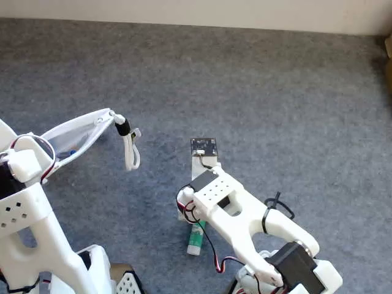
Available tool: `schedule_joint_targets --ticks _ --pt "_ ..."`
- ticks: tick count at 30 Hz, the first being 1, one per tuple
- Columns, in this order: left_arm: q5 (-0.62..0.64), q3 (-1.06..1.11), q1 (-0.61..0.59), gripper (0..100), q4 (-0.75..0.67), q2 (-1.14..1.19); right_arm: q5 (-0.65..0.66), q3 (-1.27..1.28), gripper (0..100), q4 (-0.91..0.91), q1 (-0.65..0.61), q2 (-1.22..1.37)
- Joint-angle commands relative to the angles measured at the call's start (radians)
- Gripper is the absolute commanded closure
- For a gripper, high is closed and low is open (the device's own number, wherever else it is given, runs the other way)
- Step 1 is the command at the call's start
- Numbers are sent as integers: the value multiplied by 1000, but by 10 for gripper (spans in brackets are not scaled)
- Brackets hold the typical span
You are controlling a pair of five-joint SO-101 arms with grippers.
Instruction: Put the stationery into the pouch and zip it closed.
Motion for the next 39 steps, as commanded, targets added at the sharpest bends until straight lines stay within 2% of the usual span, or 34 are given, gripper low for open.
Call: schedule_joint_targets --ticks 1,6,13,17,24,39 --pt "5 8 18 994 -5 8 8 -59 896 15 2 -22" --pt "5 8 18 994 -5 8 14 -67 998 21 2 -25" --pt "5 8 18 994 -5 8 15 -68 995 84 1 -27" --pt "5 8 18 994 -5 8 94 -125 995 153 1 -53" --pt "5 8 18 994 -5 12 118 -136 995 220 1 -274" --pt "5 8 18 994 -6 12 120 -44 995 200 -1 -696"
